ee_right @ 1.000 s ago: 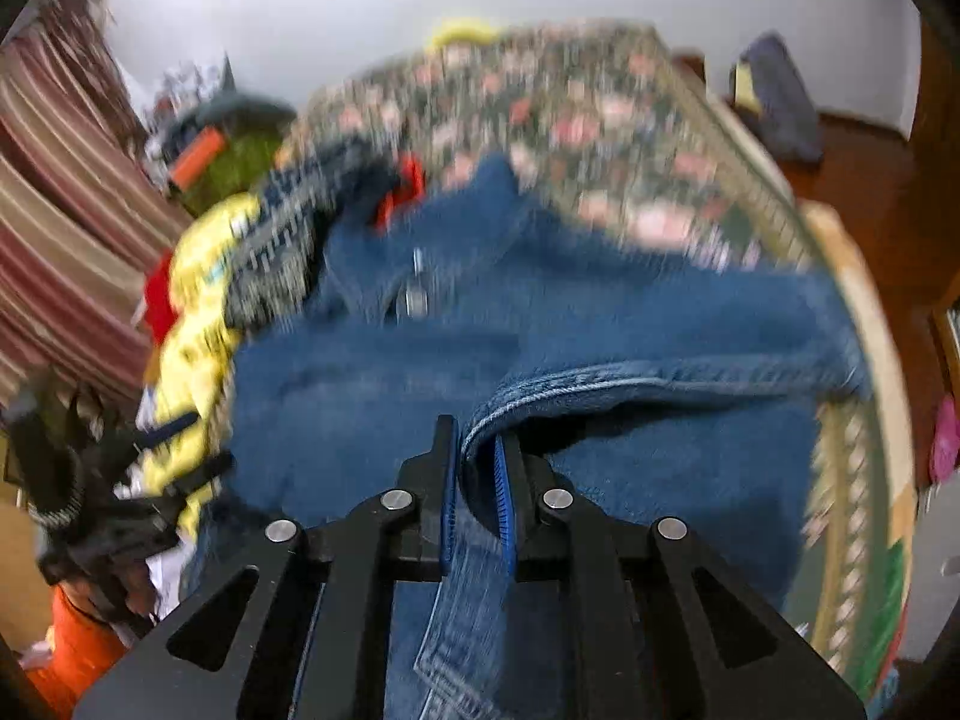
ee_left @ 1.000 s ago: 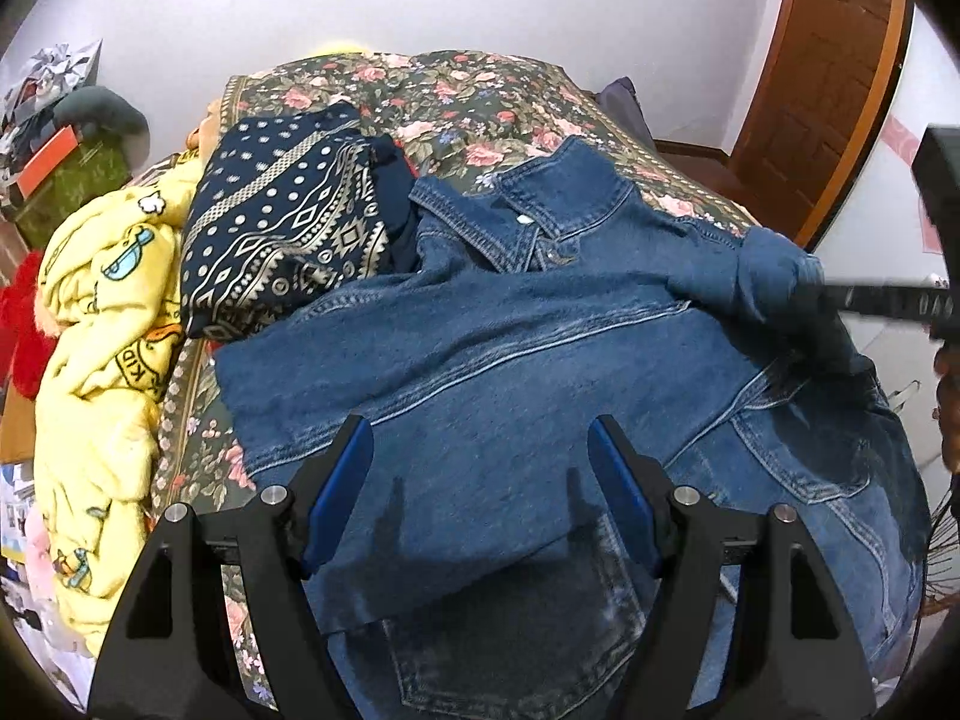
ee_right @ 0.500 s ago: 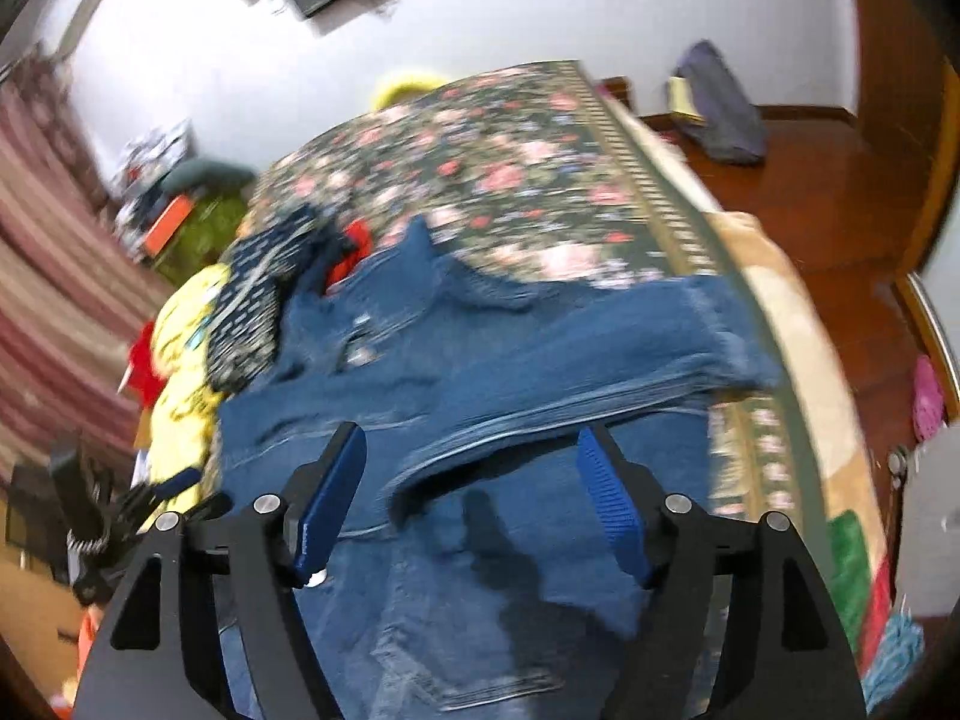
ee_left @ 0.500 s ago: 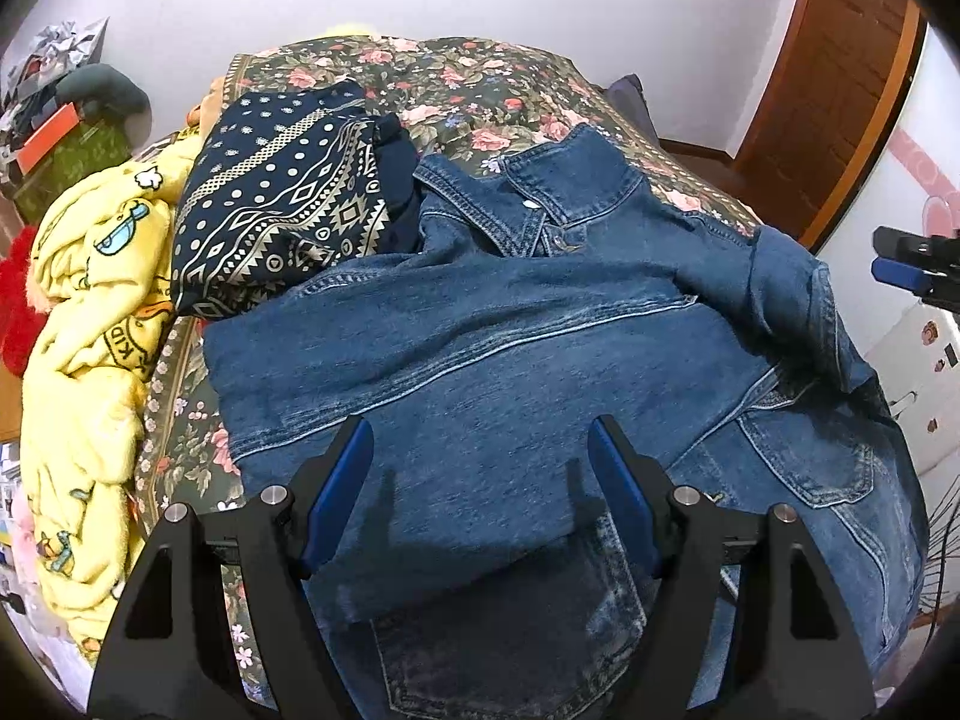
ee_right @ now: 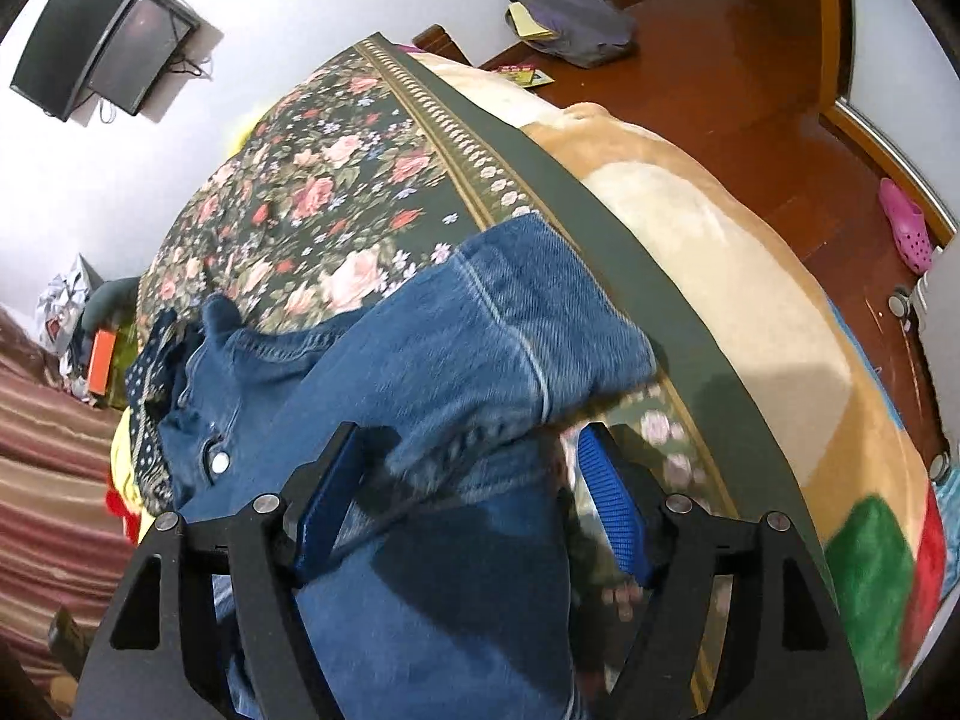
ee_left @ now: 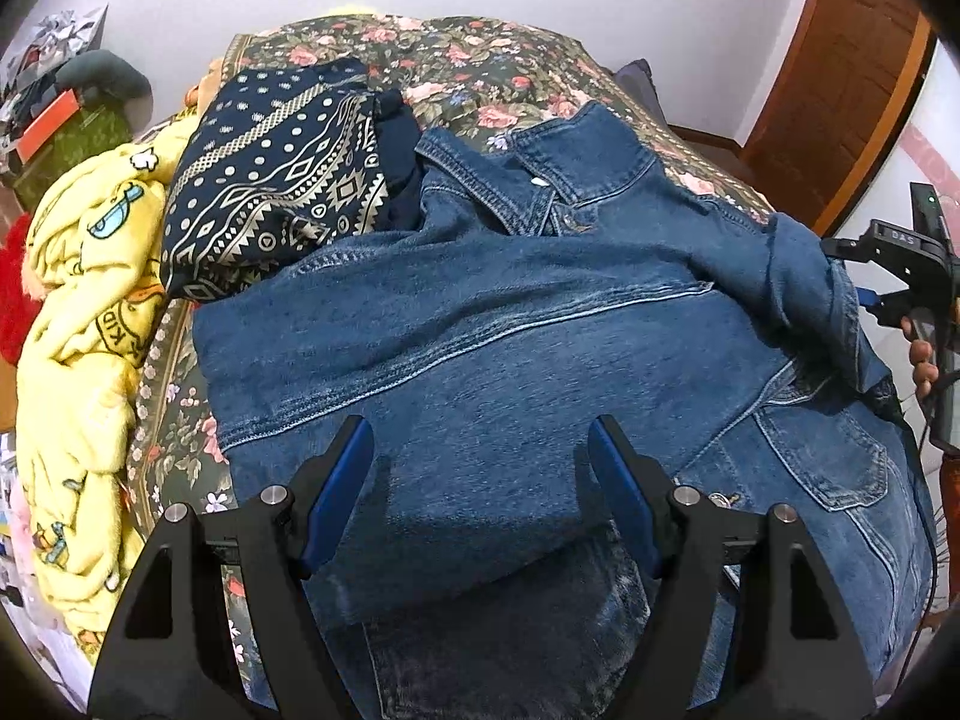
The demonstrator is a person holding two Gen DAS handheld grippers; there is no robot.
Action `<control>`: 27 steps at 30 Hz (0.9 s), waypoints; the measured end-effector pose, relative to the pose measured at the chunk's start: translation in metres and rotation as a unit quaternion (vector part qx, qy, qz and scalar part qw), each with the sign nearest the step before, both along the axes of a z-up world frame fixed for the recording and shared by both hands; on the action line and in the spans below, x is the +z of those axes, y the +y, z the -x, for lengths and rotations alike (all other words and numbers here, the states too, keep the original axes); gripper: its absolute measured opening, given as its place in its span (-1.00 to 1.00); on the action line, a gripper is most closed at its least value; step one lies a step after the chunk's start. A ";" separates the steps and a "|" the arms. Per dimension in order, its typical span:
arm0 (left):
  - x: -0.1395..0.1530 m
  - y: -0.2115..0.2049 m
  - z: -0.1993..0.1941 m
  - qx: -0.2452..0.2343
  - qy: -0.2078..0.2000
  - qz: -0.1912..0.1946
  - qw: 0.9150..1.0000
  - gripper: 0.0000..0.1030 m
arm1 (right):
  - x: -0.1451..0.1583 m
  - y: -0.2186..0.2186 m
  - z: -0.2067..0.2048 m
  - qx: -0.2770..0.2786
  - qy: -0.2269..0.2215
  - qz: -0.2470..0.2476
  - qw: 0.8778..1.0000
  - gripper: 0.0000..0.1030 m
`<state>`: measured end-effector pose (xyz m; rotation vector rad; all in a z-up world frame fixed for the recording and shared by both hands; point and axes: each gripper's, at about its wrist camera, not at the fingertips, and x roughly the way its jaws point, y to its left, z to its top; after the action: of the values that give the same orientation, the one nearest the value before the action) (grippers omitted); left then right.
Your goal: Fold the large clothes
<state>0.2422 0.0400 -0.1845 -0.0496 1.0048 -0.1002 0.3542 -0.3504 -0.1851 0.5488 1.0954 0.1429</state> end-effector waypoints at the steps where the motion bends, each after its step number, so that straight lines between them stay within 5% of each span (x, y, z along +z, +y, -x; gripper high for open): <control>1: -0.001 0.000 0.000 0.001 0.001 0.000 1.000 0.42 | 0.001 0.001 -0.003 -0.001 -0.008 0.012 1.000 0.34; 6: -0.004 -0.001 -0.003 0.001 0.005 -0.002 1.000 0.42 | 0.011 0.005 -0.008 -0.001 -0.044 0.073 0.996 -0.35; 9: -0.002 -0.001 -0.003 0.001 0.001 -0.004 1.000 0.42 | 0.026 0.008 -0.006 0.013 -0.064 0.085 0.994 -0.48; 18: 0.018 0.004 0.008 -0.001 -0.031 -0.006 0.999 0.42 | 0.113 0.071 0.019 0.101 -0.161 0.076 0.979 -0.58; 23: 0.032 0.014 0.023 0.004 -0.053 -0.009 0.999 0.42 | 0.154 0.145 0.042 0.186 -0.208 0.053 0.959 -0.60; 27: 0.042 0.028 0.037 0.014 -0.066 -0.003 0.998 0.43 | 0.160 0.213 0.063 0.268 -0.214 0.043 0.938 -0.61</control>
<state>0.2055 0.0676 -0.1428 -0.0499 0.8715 -0.0742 0.2911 -0.1371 -0.0253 0.1140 0.7941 0.6587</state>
